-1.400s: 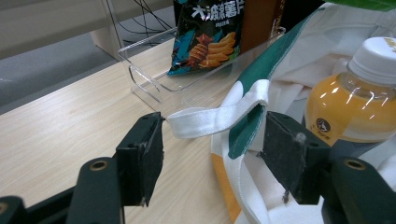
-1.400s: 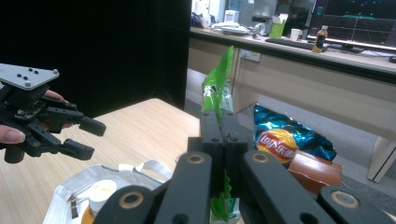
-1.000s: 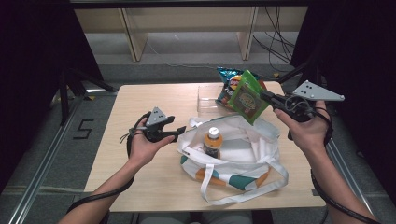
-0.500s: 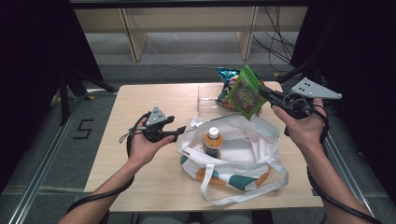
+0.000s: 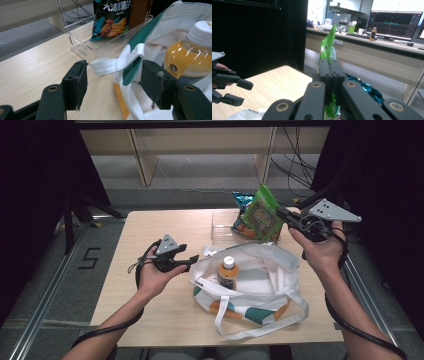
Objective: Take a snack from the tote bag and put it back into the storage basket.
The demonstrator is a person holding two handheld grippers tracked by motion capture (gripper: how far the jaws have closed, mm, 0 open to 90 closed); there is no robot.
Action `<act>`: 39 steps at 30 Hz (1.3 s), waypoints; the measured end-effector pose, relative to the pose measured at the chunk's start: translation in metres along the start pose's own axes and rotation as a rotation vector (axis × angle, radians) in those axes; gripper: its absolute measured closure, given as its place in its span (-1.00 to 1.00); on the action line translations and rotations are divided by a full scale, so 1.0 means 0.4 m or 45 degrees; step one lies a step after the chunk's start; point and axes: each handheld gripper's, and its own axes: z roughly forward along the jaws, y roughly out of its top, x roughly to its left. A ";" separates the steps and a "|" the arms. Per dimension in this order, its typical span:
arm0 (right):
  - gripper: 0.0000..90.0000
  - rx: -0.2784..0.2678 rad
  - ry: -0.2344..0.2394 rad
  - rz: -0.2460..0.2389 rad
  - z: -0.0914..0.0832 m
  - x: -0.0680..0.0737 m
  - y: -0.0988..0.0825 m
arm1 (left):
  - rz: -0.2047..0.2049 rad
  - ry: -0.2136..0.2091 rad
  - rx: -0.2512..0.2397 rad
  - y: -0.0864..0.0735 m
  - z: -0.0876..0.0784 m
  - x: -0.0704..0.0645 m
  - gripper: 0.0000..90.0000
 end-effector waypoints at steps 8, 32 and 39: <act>1.00 -0.010 -0.012 -0.001 0.024 -0.007 0.001 | 0.009 -0.004 0.000 0.001 -0.001 0.002 -0.17; 1.00 0.012 -0.071 0.021 0.077 -0.032 -0.014 | 0.000 0.000 0.000 0.000 -0.002 0.004 -0.17; 1.00 0.013 -0.083 0.047 0.090 -0.038 -0.026 | -0.002 -0.002 0.002 -0.001 -0.001 0.004 -0.17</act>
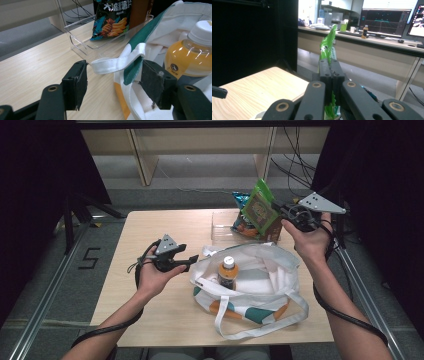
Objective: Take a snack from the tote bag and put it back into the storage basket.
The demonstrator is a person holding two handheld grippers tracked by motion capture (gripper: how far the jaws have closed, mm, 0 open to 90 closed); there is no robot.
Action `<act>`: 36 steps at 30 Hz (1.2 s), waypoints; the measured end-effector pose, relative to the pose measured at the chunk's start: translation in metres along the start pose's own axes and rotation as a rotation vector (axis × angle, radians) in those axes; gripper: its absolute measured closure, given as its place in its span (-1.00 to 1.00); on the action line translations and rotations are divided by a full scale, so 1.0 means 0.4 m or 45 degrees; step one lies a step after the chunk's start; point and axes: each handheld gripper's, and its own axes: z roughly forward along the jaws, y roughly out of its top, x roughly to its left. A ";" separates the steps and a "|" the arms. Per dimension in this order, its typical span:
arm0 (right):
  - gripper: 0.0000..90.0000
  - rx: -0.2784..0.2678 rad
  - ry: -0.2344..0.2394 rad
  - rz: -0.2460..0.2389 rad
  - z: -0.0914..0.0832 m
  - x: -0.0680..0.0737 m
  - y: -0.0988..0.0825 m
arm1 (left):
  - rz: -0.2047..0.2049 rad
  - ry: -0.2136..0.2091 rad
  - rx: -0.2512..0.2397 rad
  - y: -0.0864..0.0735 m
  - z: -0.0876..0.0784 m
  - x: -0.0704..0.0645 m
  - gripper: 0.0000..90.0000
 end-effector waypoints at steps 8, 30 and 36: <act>1.00 0.008 -0.025 -0.019 0.012 -0.010 -0.019 | 0.002 -0.004 0.001 0.000 0.002 0.000 -0.17; 1.00 0.039 -0.044 -0.065 0.050 0.002 -0.047 | -0.001 -0.004 -0.003 -0.001 0.001 -0.001 -0.17; 1.00 0.041 -0.036 -0.084 0.063 0.002 -0.055 | 0.004 0.003 0.003 -0.001 0.001 -0.001 -0.17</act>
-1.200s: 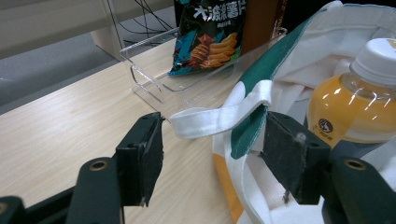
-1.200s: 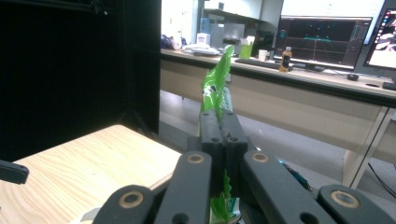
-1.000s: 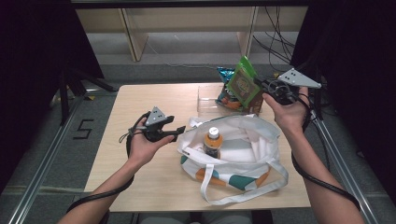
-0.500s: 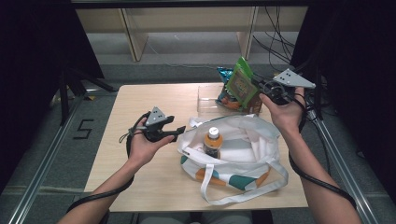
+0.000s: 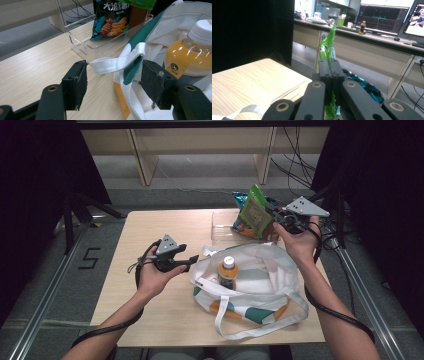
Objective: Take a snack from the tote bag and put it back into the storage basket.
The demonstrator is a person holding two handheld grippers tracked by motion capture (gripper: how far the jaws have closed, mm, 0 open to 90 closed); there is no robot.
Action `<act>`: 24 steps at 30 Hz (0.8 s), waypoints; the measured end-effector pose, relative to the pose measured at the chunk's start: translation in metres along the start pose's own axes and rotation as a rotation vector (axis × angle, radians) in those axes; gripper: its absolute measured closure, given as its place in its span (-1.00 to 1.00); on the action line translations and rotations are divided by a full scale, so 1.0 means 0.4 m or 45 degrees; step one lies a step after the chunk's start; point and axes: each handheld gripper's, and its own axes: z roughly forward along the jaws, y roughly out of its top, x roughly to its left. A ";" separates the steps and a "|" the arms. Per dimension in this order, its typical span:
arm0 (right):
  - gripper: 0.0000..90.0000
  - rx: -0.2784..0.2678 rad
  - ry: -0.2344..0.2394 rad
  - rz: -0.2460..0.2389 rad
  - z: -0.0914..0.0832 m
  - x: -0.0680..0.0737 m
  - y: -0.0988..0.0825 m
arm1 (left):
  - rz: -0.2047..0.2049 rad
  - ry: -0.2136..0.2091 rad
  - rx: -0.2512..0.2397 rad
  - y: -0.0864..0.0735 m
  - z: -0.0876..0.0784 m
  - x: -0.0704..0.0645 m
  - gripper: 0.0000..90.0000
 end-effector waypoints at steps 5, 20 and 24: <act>1.00 0.000 -0.015 -0.022 0.013 0.000 -0.005 | -0.001 0.000 -0.001 0.000 0.000 0.000 -0.17; 1.00 0.005 -0.030 -0.044 0.043 -0.011 -0.020 | -0.003 -0.003 0.001 -0.002 0.002 0.000 -0.17; 1.00 0.015 -0.037 -0.025 0.048 -0.011 -0.025 | -0.003 -0.005 0.004 -0.002 0.003 -0.001 -0.17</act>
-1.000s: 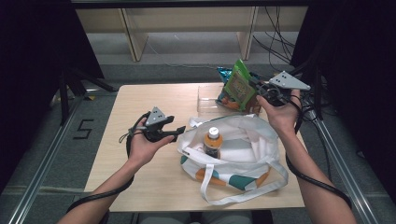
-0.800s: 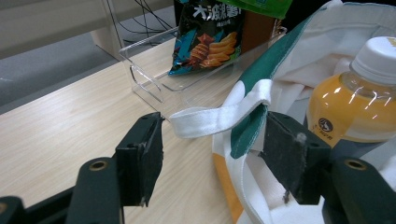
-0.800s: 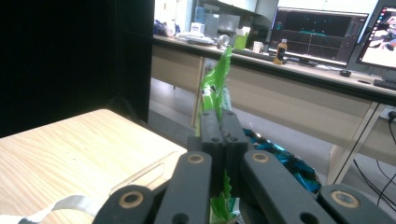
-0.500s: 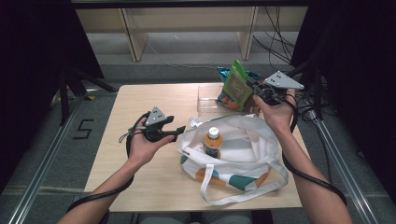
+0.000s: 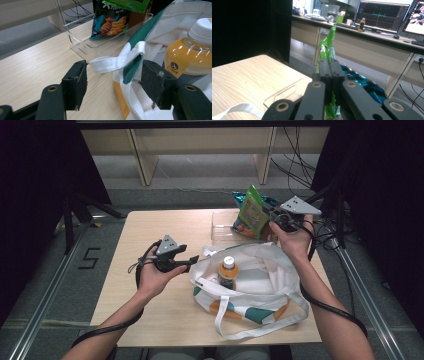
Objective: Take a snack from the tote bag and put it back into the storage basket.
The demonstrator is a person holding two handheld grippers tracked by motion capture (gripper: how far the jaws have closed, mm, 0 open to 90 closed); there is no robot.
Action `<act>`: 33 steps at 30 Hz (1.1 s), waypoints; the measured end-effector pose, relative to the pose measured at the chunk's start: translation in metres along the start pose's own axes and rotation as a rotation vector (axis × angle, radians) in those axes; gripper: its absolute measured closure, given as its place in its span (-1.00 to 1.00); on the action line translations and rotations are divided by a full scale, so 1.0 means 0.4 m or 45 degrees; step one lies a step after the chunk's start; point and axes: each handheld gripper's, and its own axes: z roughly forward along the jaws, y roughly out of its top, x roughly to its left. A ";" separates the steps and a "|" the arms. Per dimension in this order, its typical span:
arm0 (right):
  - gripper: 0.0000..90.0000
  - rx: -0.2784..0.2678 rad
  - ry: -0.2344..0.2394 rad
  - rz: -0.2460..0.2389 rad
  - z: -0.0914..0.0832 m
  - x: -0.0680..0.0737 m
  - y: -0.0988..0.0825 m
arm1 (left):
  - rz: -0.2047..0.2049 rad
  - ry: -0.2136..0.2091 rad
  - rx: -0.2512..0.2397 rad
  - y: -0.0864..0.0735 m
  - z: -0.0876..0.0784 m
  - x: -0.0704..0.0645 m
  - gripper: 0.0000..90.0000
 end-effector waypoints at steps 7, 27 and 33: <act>1.00 0.002 0.012 -0.014 0.012 -0.001 0.000 | -0.005 0.000 0.001 -0.001 0.000 -0.001 -0.17; 1.00 0.035 0.006 -0.039 0.042 -0.001 -0.017 | -0.002 -0.001 0.006 -0.002 0.001 0.000 -0.17; 1.00 0.059 0.000 -0.019 0.053 -0.002 -0.037 | -0.005 -0.005 0.004 -0.003 0.000 0.001 -0.17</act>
